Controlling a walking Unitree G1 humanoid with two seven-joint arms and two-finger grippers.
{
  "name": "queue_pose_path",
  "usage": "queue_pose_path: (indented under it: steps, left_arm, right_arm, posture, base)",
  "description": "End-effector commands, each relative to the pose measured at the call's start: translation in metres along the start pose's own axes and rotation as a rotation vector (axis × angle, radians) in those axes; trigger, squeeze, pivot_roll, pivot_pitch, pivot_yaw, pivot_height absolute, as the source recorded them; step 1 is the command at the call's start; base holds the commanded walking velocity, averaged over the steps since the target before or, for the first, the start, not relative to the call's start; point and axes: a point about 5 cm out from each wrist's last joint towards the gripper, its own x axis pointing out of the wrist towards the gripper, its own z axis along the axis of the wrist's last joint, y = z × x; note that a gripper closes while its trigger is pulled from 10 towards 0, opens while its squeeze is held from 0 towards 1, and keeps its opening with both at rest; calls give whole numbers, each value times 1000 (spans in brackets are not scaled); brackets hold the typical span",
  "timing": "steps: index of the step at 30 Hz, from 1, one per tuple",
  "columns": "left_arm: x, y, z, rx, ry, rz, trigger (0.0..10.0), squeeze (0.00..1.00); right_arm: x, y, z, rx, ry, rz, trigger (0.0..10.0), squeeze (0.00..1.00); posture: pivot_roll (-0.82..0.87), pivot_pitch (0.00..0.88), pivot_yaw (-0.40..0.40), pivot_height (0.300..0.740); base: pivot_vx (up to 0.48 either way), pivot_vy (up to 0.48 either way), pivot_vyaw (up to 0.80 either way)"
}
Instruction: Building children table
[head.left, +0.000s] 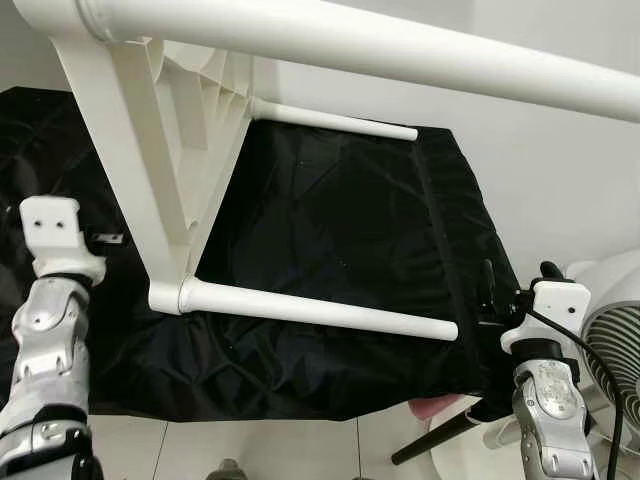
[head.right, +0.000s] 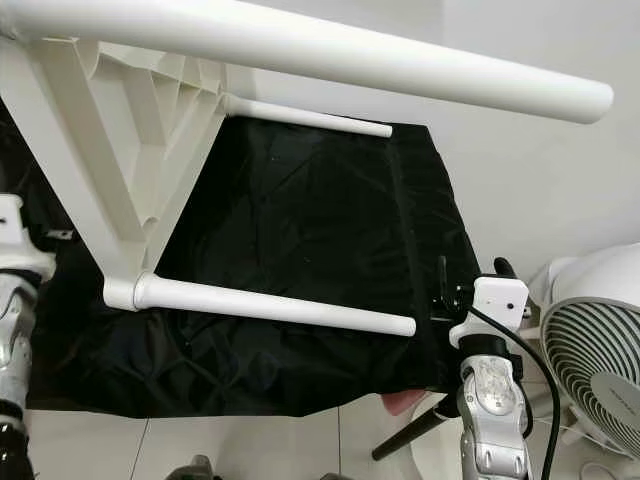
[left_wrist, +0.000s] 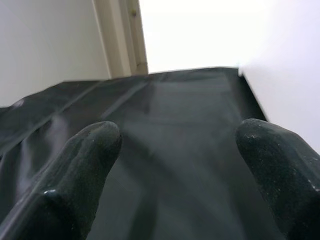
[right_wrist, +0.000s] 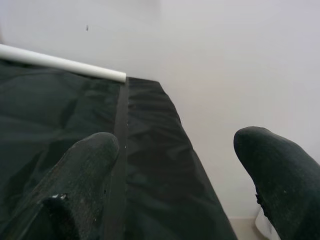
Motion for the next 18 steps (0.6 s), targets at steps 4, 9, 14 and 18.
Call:
queue_pose_path:
  steps: [4, 9, 14, 18]
  left_arm:
    - [-9, 5, 4, -22, -18, 38, 10000, 0]
    - [-25, 5, 4, -55, 1, -65, 10000, 39]
    - [-40, 5, 5, -45, 3, -125, 10000, 1000]
    - [-63, -2, -3, -50, 63, -190, 10000, 1000]
  right_arm:
    - [-1, 3, -3, 13, 19, 8, 10000, 0]
    - [0, 12, -6, 28, 32, 39, 10000, 0]
    - [0, 17, -9, 33, 44, 62, 10000, 0]
    - [0, 20, -10, 36, 49, 78, 10000, 0]
  posture:
    - [135, 25, -65, 740]
    - [176, 34, -88, 740]
    - [186, 35, -90, 740]
    - [207, 43, -91, 740]
  base:
    - [0, 0, 0]
    - [0, 0, 0]
    - [0, 0, 0]
    - [0, 0, 0]
